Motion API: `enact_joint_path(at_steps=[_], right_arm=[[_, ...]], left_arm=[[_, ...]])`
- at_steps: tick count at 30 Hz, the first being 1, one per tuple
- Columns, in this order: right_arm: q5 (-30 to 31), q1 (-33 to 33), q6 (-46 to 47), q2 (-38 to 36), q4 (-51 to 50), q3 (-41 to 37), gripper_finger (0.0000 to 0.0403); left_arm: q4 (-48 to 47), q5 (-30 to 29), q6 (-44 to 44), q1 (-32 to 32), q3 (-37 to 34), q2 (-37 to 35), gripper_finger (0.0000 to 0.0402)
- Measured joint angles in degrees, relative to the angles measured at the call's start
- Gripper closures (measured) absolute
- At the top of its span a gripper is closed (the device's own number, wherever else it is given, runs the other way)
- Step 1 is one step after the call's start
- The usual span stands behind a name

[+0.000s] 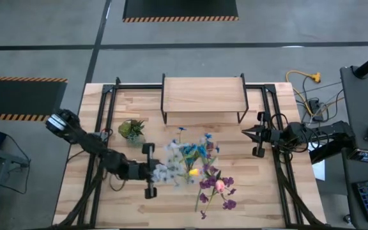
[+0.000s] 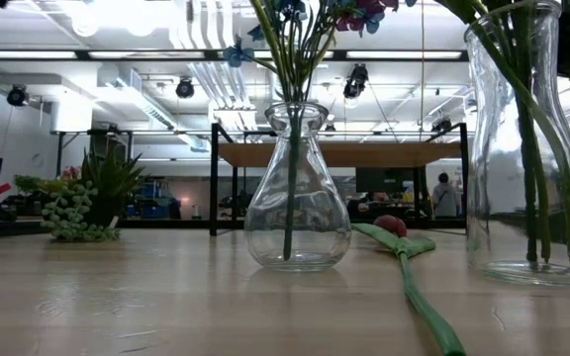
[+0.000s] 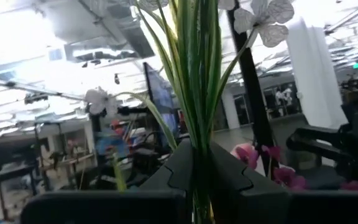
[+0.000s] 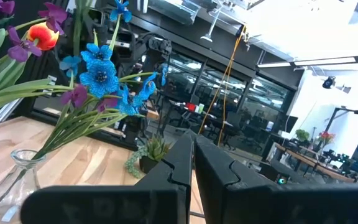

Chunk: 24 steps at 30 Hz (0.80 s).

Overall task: Pick and place flowers into a vace then onto a shelf
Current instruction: Put the white flower into the left transparent vase

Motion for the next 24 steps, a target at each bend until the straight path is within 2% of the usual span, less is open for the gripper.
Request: enact_joint_path(at_steps=[4,13,24], right_arm=[[0.0,0.0,0.0,0.0,0.0,0.0,0.0394],[0.0,0.0,0.2,0.0,-0.1,0.0,0.0394],[0.0,0.0,0.2,0.0,-0.3,0.0,0.0394]], left_arm=[[3.5,3.4,0.4,1.5,3.3,5.7,0.0389],[5.3,3.7,1.4,1.7,9.2,15.0,0.0389],[8.4,3.7,2.1,1.9,9.2,19.2,0.0389]])
